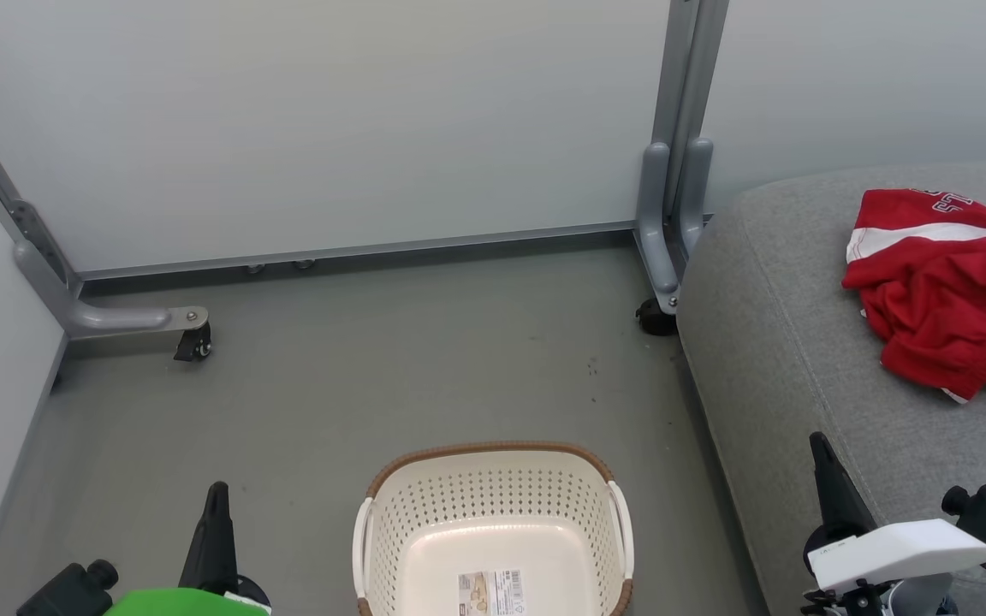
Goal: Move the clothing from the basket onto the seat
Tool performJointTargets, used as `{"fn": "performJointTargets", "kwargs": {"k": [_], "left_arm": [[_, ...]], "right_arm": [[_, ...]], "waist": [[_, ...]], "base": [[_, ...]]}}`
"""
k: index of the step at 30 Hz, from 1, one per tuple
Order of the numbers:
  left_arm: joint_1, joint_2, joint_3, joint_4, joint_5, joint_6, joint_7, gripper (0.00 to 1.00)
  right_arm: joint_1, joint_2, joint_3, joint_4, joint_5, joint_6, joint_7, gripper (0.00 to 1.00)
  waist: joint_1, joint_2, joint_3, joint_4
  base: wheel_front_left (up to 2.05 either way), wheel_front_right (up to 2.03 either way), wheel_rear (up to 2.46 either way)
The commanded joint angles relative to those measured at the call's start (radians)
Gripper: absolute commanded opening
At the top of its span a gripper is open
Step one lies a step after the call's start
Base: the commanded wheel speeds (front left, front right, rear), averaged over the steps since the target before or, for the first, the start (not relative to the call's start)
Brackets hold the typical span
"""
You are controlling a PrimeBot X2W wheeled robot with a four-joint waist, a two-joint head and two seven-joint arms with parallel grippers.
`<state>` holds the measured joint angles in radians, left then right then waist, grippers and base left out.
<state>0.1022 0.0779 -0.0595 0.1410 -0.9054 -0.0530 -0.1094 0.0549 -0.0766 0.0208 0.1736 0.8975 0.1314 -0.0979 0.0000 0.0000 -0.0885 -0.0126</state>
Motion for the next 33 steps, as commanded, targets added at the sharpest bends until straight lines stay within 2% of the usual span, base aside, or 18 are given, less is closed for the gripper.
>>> {"fn": "performJointTargets", "kwargs": {"k": [1,33], "left_arm": [[-0.038,0.010,0.010,-0.004,-0.036,-0.009,0.007,0.00],[-0.126,0.012,0.067,0.047,-0.389,-0.045,0.094,0.00]], "right_arm": [[-0.027,-0.006,-0.006,-0.006,0.034,0.000,0.006,0.00],[-0.096,-0.004,-0.052,0.031,0.386,0.000,0.094,0.00]], "waist": [[0.0000,0.0000,0.002,0.000],[0.0000,0.0000,0.039,0.005]], "base": [[0.00,0.00,0.00],[0.00,0.00,0.00]]}}
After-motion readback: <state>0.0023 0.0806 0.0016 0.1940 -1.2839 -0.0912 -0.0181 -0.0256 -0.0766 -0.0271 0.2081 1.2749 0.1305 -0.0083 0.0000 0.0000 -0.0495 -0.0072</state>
